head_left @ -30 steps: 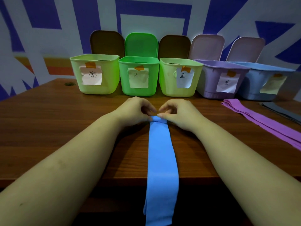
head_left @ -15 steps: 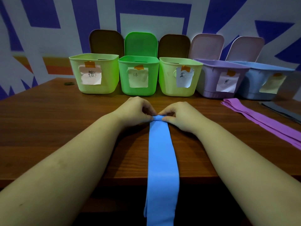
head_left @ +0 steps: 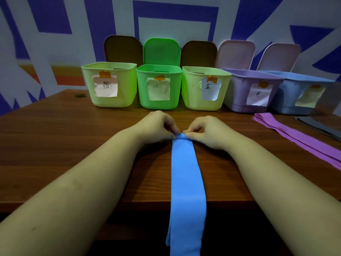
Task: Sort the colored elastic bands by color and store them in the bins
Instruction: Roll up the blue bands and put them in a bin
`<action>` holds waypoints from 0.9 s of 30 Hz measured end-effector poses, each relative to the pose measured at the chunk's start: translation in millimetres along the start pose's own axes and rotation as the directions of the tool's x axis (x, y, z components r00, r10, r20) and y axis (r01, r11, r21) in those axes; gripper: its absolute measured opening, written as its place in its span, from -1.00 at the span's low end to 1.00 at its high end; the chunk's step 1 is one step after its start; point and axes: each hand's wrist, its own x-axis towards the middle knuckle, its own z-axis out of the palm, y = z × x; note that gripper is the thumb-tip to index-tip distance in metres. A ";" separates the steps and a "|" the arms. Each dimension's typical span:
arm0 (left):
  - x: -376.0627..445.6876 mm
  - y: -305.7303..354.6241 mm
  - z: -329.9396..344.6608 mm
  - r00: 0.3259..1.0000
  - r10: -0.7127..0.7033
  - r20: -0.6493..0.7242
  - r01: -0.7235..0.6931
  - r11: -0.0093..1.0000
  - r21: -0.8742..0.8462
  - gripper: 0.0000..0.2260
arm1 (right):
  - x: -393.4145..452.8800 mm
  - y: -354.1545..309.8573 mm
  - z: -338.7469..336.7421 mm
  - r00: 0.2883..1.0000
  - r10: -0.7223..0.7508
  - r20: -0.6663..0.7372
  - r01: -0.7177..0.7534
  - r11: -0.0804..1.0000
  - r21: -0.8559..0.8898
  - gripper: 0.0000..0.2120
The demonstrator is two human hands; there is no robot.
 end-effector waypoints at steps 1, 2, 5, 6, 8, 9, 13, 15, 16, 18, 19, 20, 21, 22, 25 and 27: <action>0.2 0.6 -1.1 1.000 0.002 0.011 -0.002 1.000 -0.006 -0.88 | -0.7 -0.7 -1.3 1.000 0.000 0.000 0.000 1.000 0.007 -0.90; 0.3 1.0 -2.1 1.000 -0.002 0.019 0.002 1.000 -0.018 -0.87 | -1.2 -1.8 -2.0 1.000 -0.003 -0.006 0.003 1.000 0.001 -0.90; -0.8 2.1 -2.3 1.000 -0.023 0.010 0.024 0.996 -0.082 -0.85 | -1.6 -5.8 -2.5 0.999 -0.013 -0.031 0.013 1.000 -0.001 -0.98; -1.1 2.3 -1.6 1.000 -0.024 -0.001 0.024 0.995 -0.098 -0.85 | -2.1 -6.8 -2.3 0.999 -0.018 -0.033 0.018 1.000 0.011 -0.96; -2.4 2.3 0.5 0.999 -0.032 -0.023 0.029 0.989 -0.145 -0.84 | -2.6 -7.1 -1.4 0.999 -0.019 -0.039 0.020 0.999 0.031 -0.94; -3.1 1.5 1.7 0.999 -0.042 -0.034 0.035 0.984 -0.177 -0.81 | -2.9 -7.5 -1.1 0.999 -0.017 -0.041 0.018 0.999 0.037 -0.95; -3.0 -2.4 4.0 0.993 -0.109 -0.046 0.090 0.949 -0.301 -0.77 | -3.1 -8.4 -0.7 0.999 -0.018 -0.041 0.020 0.998 0.059 -0.96; -1.7 -3.2 4.6 0.989 -0.147 -0.027 0.132 0.944 -0.303 -0.75 | -2.6 -8.2 -2.1 1.000 -0.010 -0.027 0.012 0.997 0.071 -0.96; -1.0 -3.2 4.4 0.985 -0.171 -0.005 0.163 0.945 -0.284 -0.76 | -2.5 -8.2 -3.0 1.000 -0.006 -0.019 0.007 0.997 0.074 -0.96; -1.6 -1.5 3.2 0.980 -0.193 0.040 0.197 0.950 -0.244 -0.89 | -2.2 -8.3 -3.3 1.000 -0.002 -0.014 0.003 0.997 0.072 -0.96; -2.5 0.0 2.5 0.981 -0.189 0.050 0.196 0.953 -0.230 -0.95 | -2.4 -8.6 -3.1 1.000 -0.001 -0.020 0.003 0.997 0.075 -0.95; -2.9 1.0 1.9 0.983 -0.178 0.054 0.185 0.958 -0.221 -0.96 | -2.7 -8.2 -2.3 0.999 -0.001 -0.033 0.004 0.996 0.085 -0.95; -3.1 1.6 1.2 0.985 -0.163 0.057 0.172 0.961 -0.216 -0.94 | -2.9 -7.9 -1.3 0.999 0.001 -0.054 0.004 0.994 0.105 -0.94; -3.4 2.3 0.8 0.987 -0.150 0.061 0.159 0.964 -0.213 -0.92 | -3.1 -7.1 0.2 0.997 0.011 -0.075 -0.001 0.991 0.131 -0.94; -4.6 5.2 -0.5 0.990 -0.125 0.069 0.136 0.972 -0.190 -0.89 | -4.0 -6.8 3.7 0.993 0.055 -0.101 -0.037 0.985 0.166 -0.89; -4.8 6.5 -1.1 0.990 -0.117 0.075 0.128 0.978 -0.166 -0.89 | -5.0 -8.2 4.2 0.993 0.090 -0.076 -0.076 0.983 0.165 -0.80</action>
